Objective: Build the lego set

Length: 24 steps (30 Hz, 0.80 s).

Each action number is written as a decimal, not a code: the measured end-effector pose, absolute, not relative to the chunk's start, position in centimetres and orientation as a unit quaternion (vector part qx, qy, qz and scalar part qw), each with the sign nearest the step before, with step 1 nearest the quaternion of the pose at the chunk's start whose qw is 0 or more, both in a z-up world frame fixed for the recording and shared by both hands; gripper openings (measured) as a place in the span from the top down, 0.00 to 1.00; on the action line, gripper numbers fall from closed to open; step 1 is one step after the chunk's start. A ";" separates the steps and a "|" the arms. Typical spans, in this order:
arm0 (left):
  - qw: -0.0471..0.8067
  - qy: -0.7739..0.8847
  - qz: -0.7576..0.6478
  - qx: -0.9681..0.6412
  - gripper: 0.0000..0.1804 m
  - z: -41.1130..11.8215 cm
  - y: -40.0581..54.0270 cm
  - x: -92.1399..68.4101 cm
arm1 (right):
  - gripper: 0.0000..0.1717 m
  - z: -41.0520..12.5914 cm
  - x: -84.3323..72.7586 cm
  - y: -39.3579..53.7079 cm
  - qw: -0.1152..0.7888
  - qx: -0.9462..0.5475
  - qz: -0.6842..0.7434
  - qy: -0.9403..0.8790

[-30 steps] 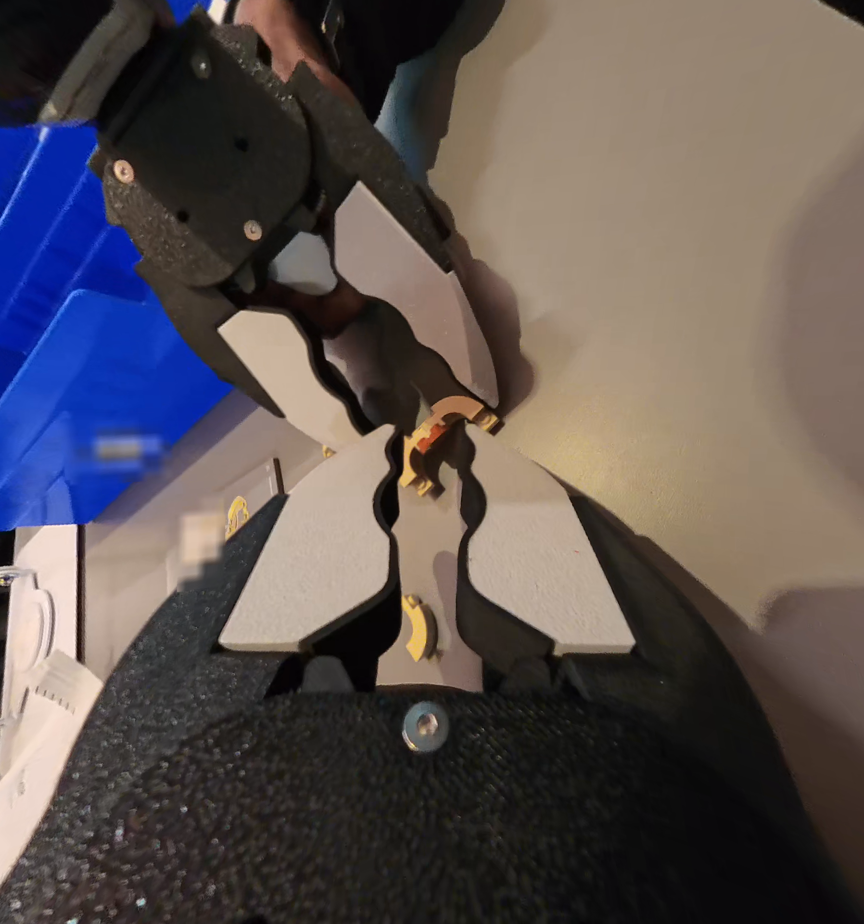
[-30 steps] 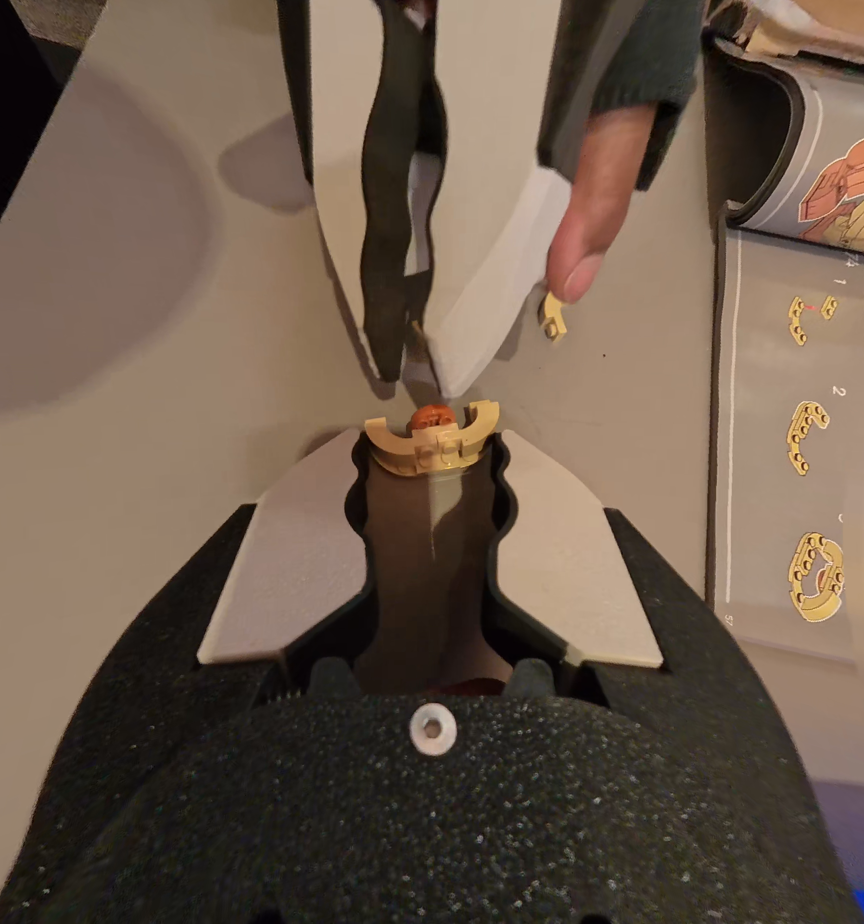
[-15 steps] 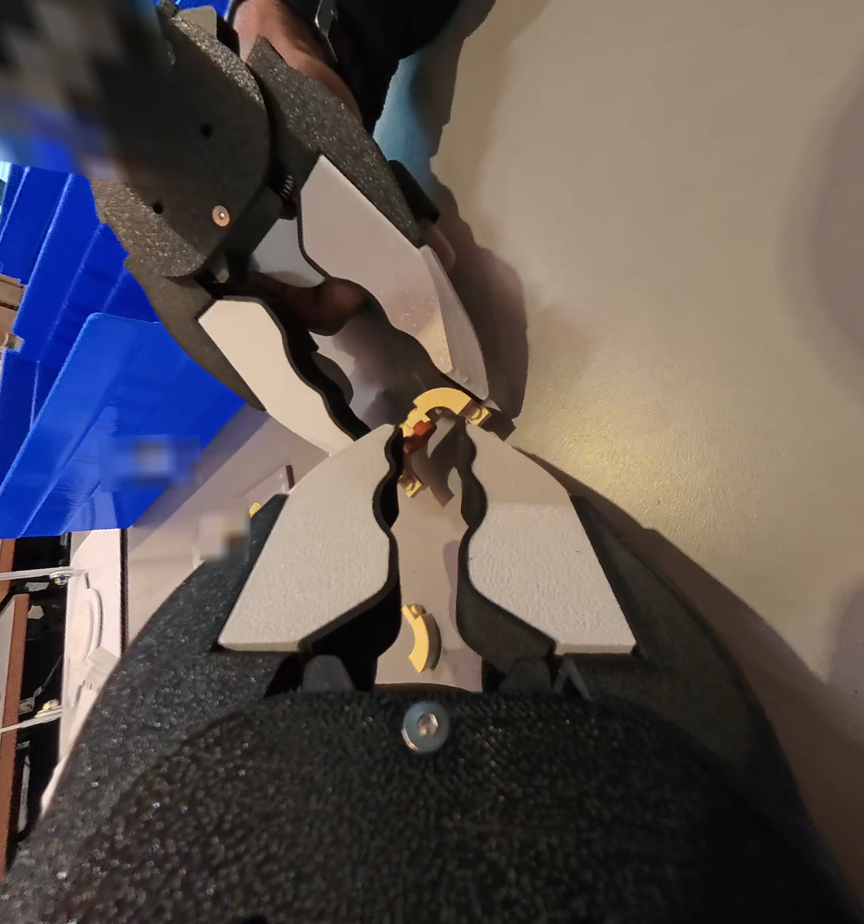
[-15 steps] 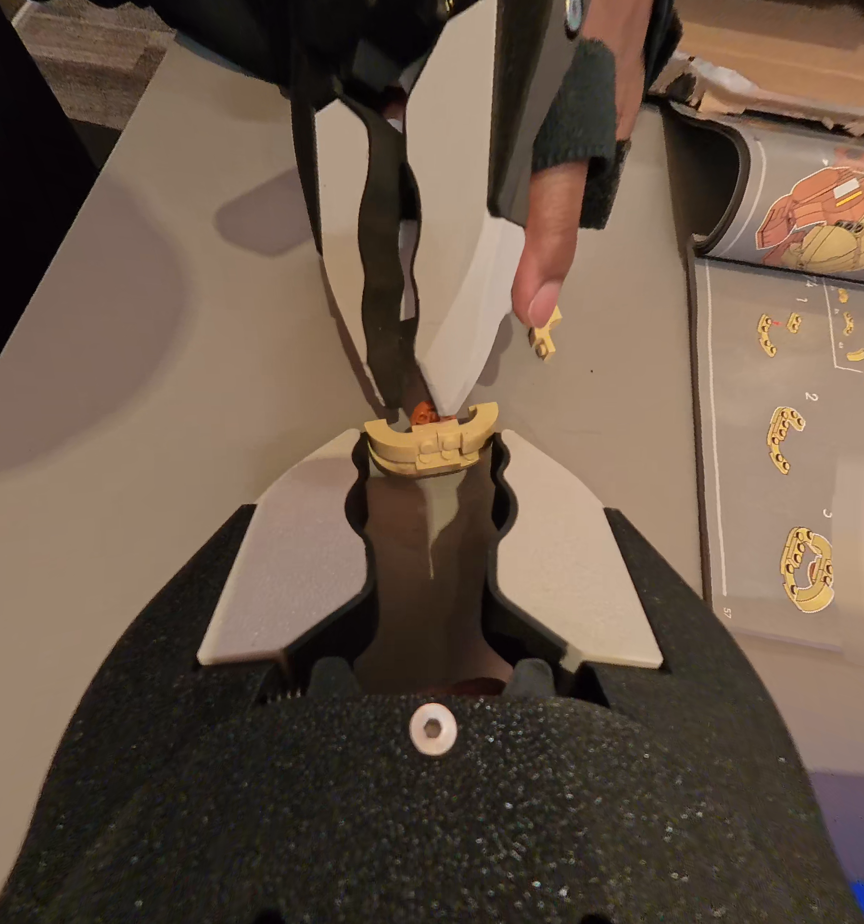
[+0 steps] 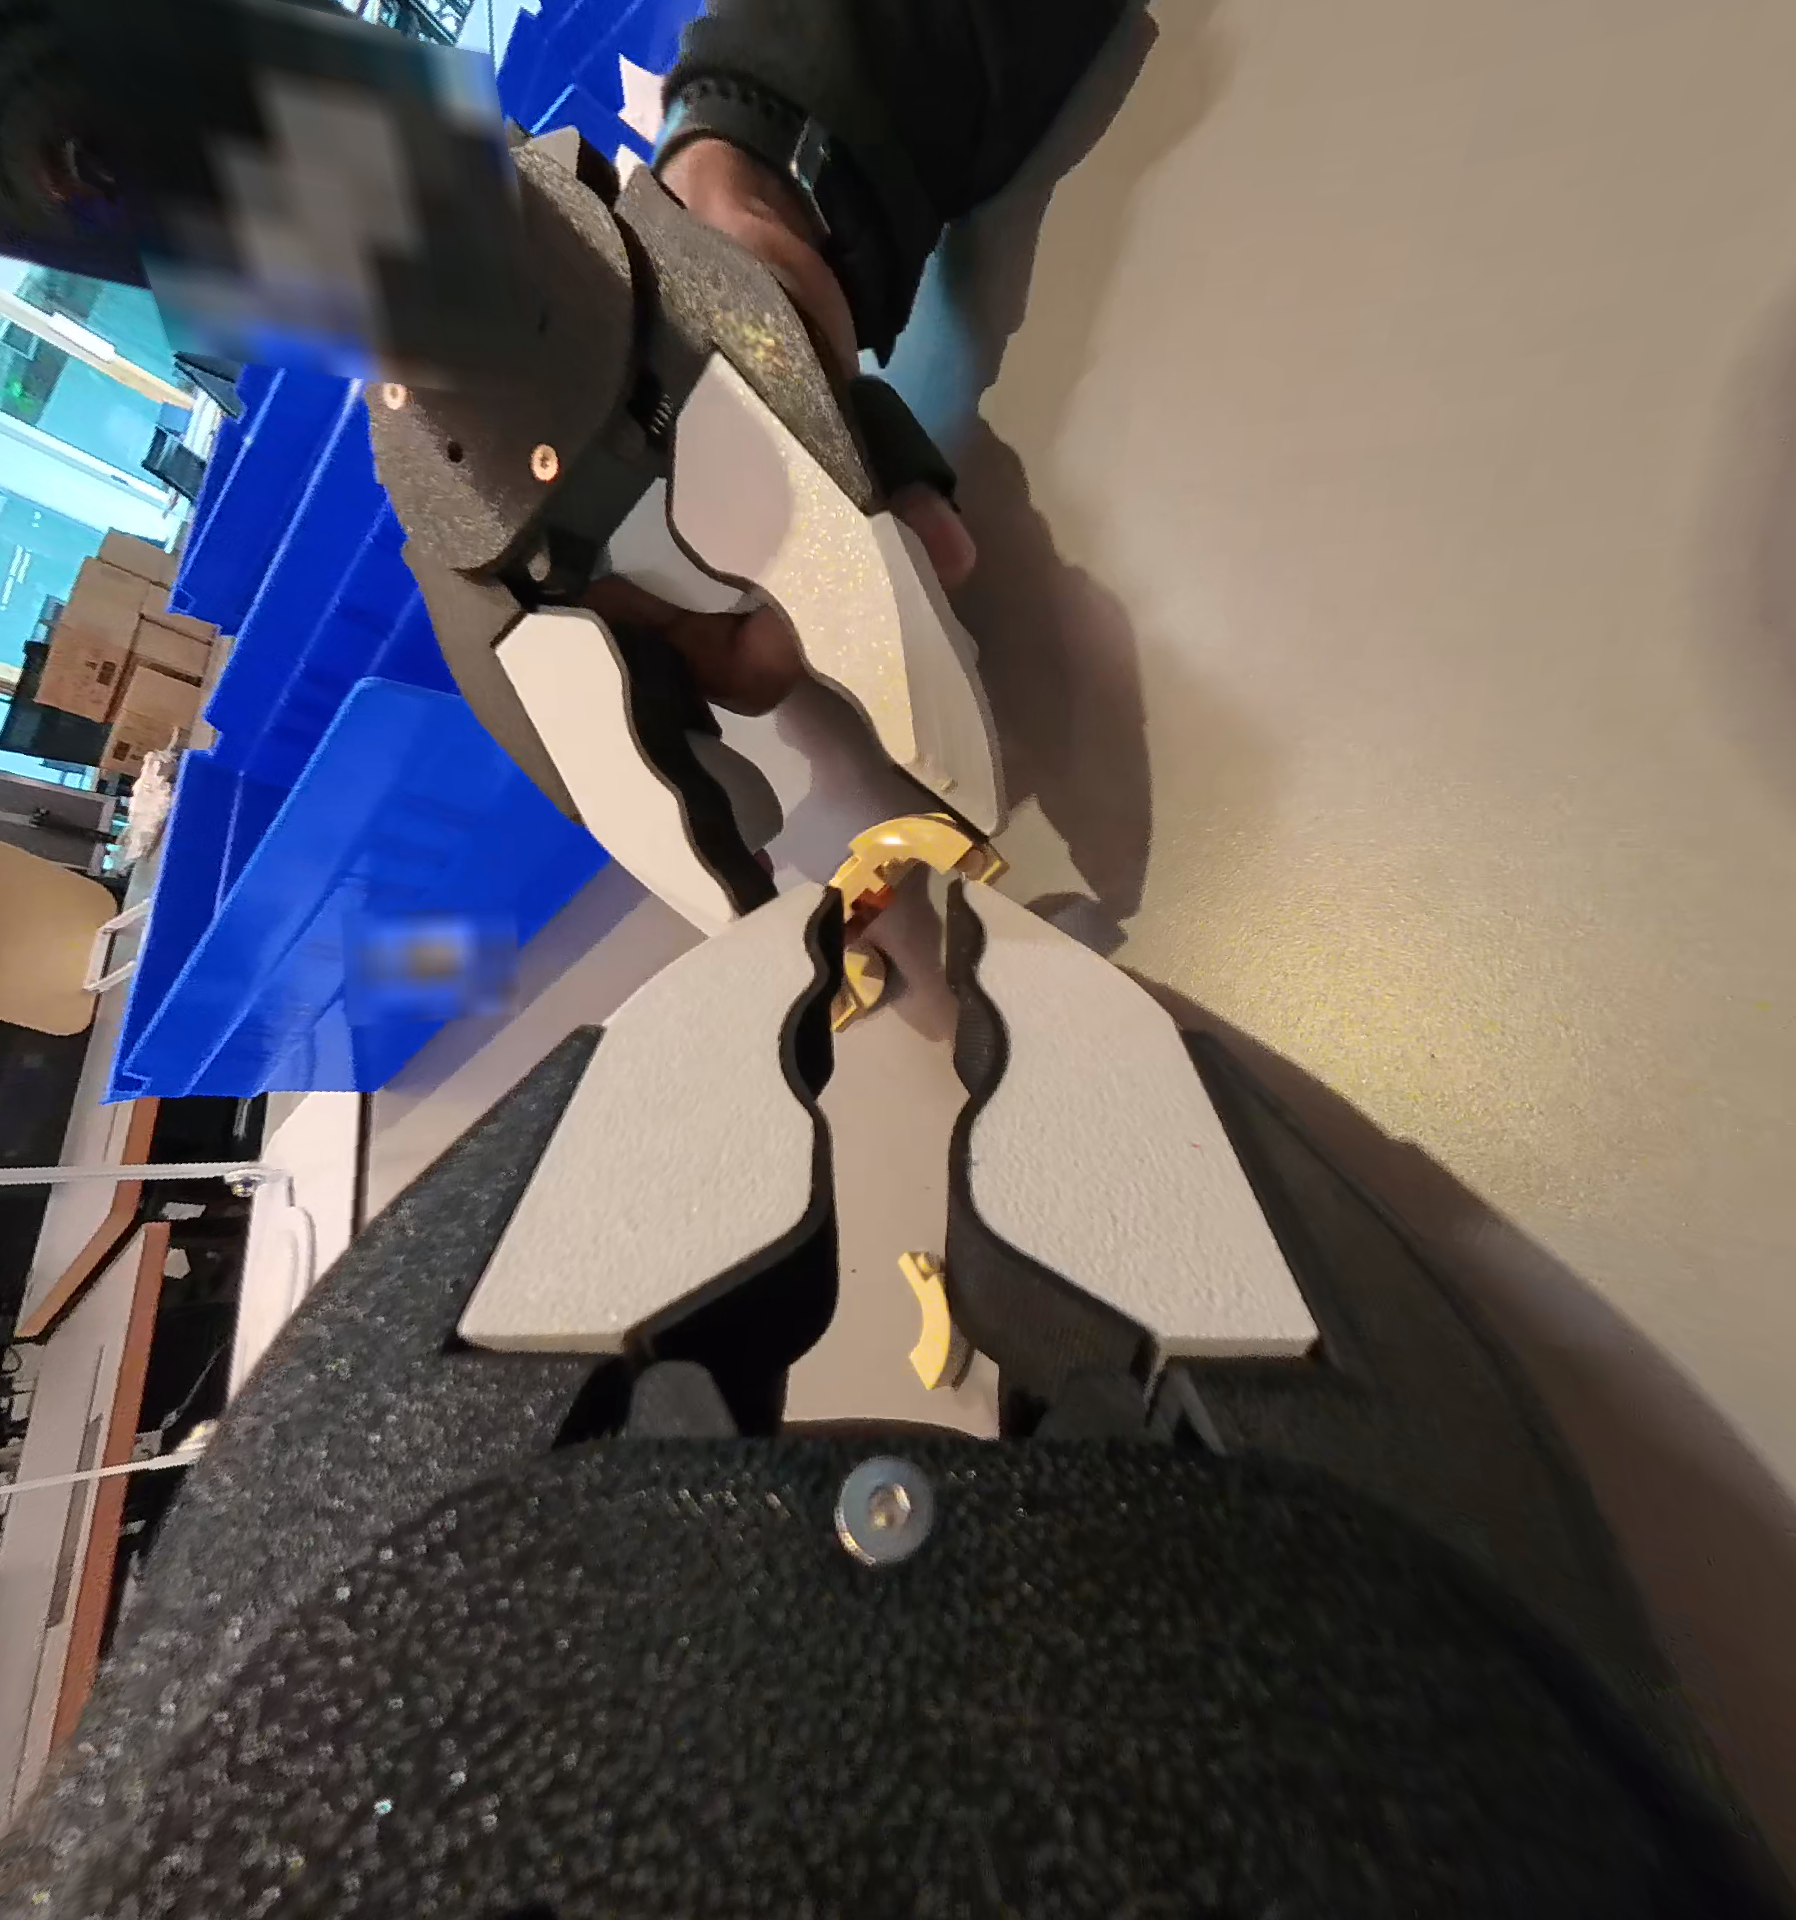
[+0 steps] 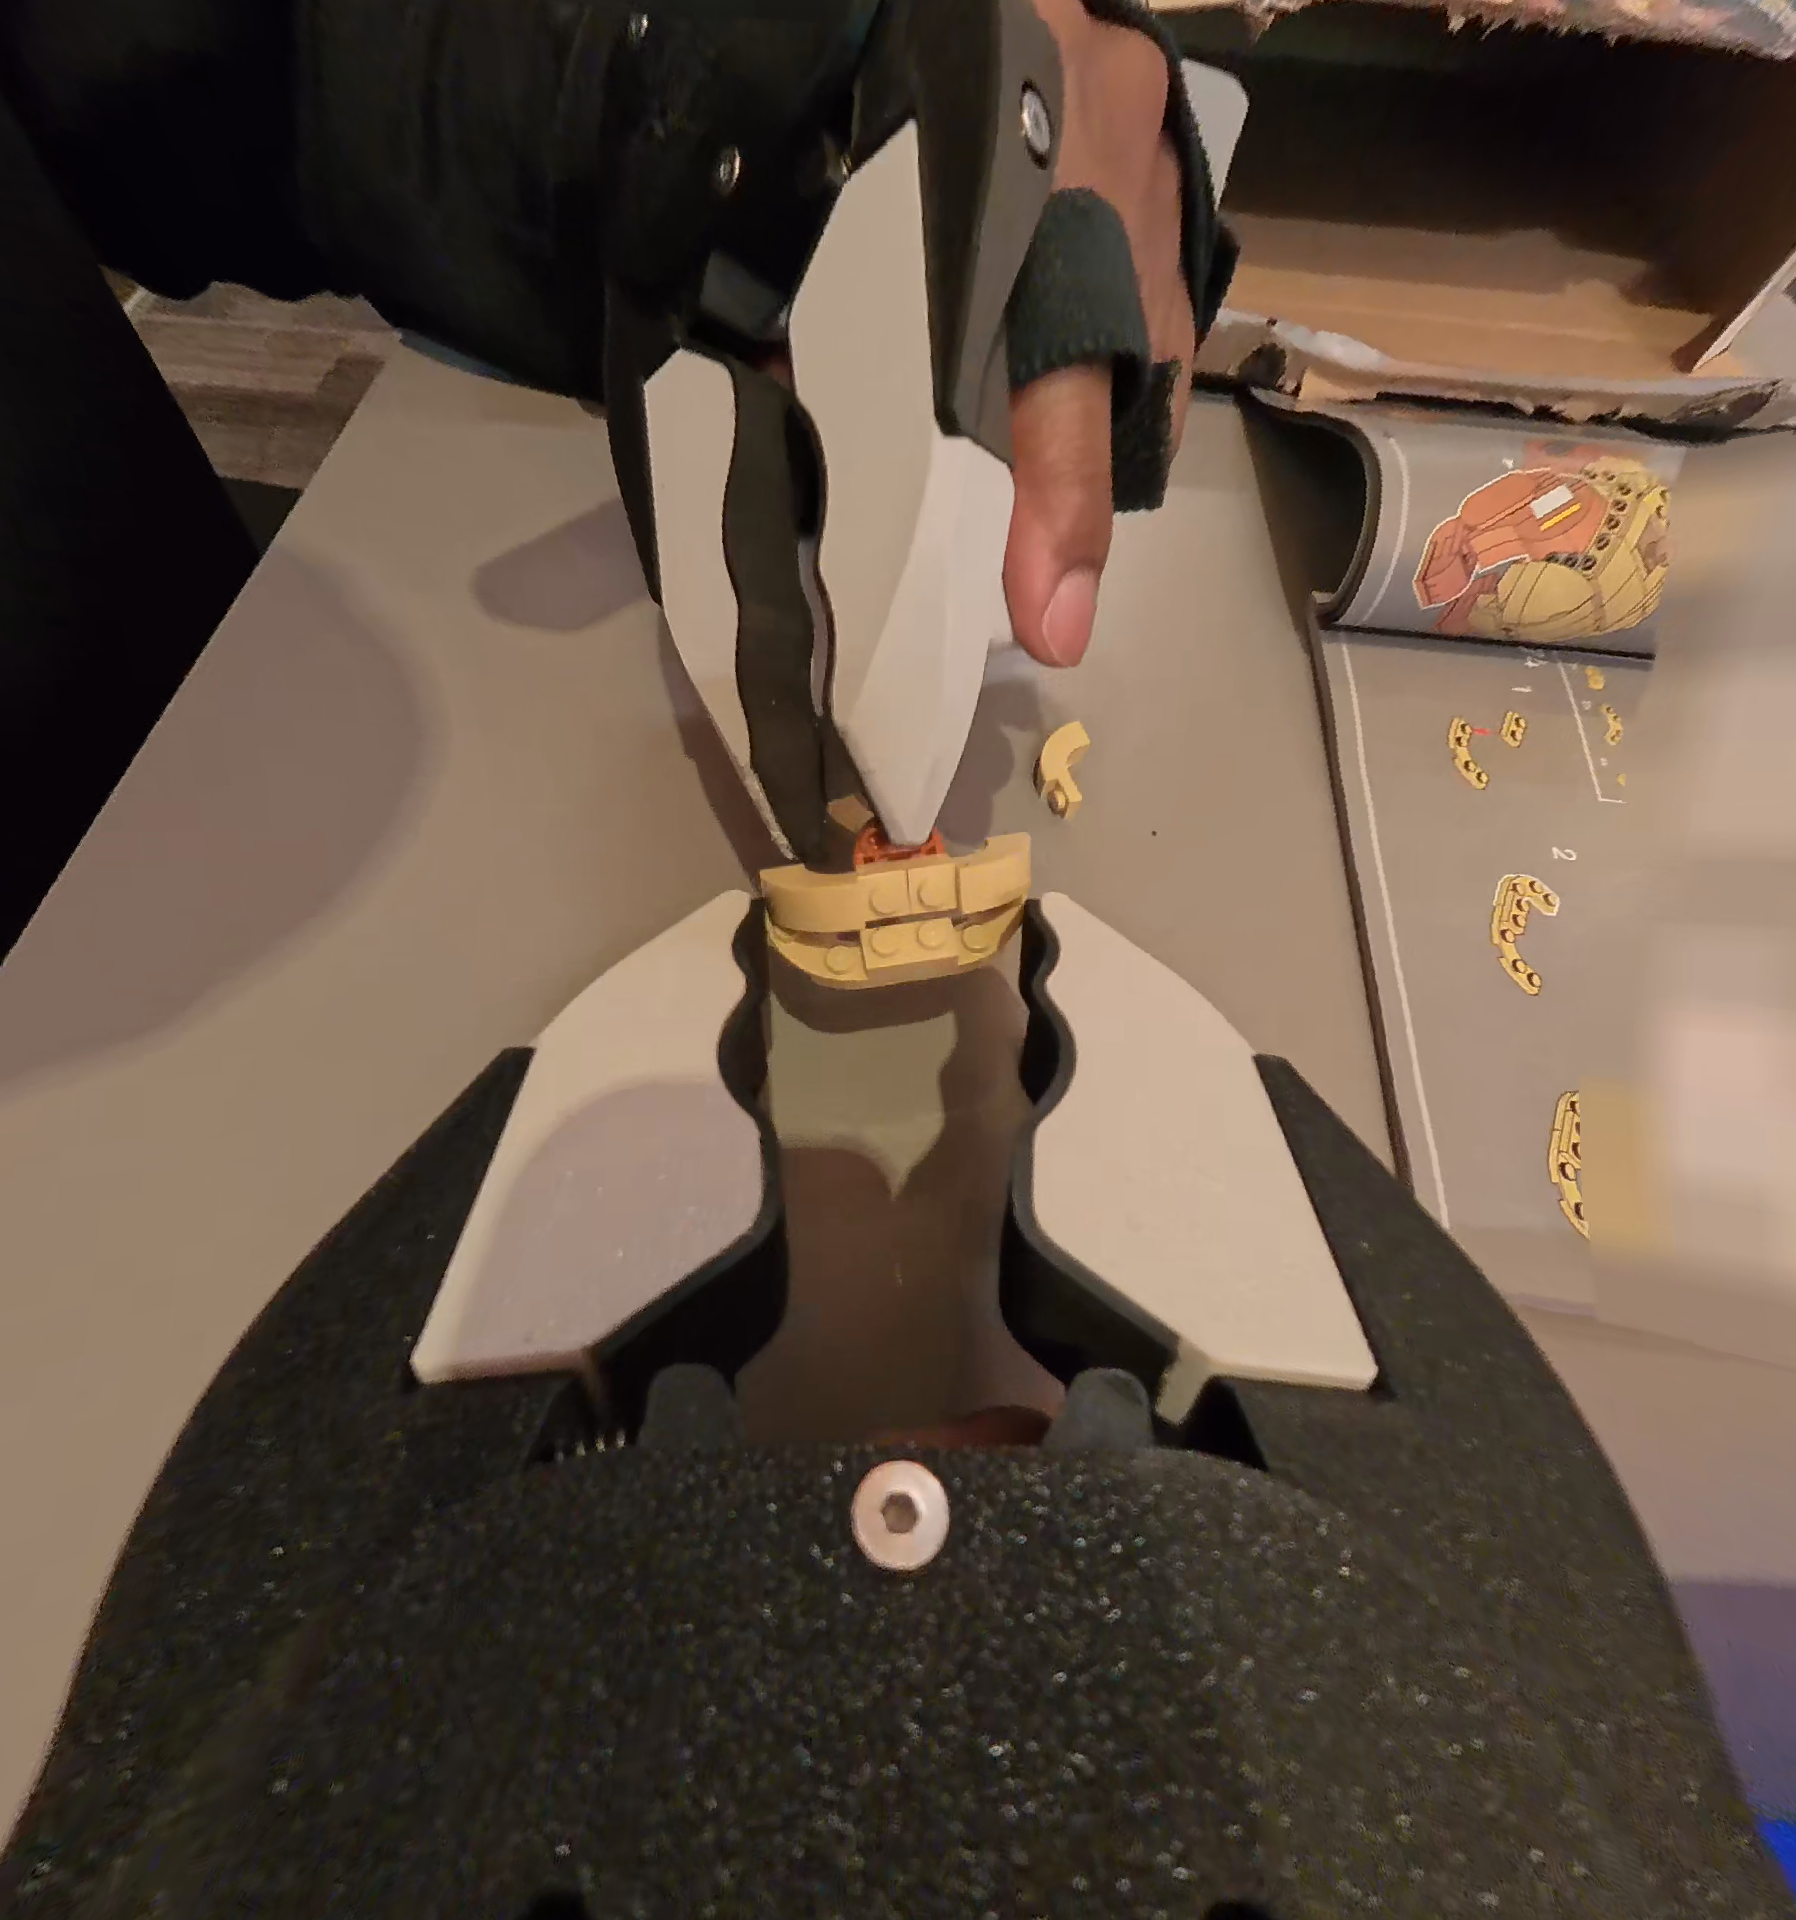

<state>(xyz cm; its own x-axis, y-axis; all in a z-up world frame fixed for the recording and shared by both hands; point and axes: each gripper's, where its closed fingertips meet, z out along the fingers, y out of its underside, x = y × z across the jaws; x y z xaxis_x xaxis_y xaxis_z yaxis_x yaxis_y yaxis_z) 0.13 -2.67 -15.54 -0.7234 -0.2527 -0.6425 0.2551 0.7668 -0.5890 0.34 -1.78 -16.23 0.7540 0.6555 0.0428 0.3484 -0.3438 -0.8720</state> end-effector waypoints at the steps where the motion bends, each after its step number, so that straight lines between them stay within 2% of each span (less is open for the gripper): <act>1: 0.376 0.861 -0.343 0.000 0.90 -15.4 -2.7 0.2 | 0.73 -16.1 0.3 -1.7 0.485 -0.802 0.161 -0.311; 24: 0.453 0.811 -0.369 0.006 0.91 -12.2 -2.3 0.5 | 0.73 -12.8 0.9 -1.6 0.569 -0.750 0.207 -0.266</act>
